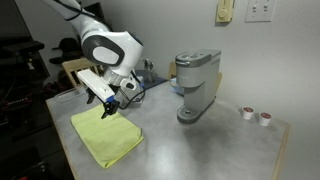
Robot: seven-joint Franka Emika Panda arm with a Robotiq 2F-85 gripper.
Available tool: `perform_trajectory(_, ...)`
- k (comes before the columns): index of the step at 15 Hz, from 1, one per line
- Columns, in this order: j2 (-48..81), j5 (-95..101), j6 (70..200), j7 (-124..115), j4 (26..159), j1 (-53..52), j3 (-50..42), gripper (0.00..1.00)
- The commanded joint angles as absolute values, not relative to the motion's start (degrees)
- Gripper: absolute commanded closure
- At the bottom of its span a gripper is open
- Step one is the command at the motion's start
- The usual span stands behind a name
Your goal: Unfold the towel slightly on the table
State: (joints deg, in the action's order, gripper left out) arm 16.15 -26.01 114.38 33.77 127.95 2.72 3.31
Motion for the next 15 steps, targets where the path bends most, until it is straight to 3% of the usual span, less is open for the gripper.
perform_trajectory(1, 10.6, -24.4, 111.8, 33.3, 131.3, 3.7, 3.0, 0.0)
perform_trajectory(15, 10.0, -25.4, 109.5, 33.7, 130.7, 3.2, 2.4, 0.0)
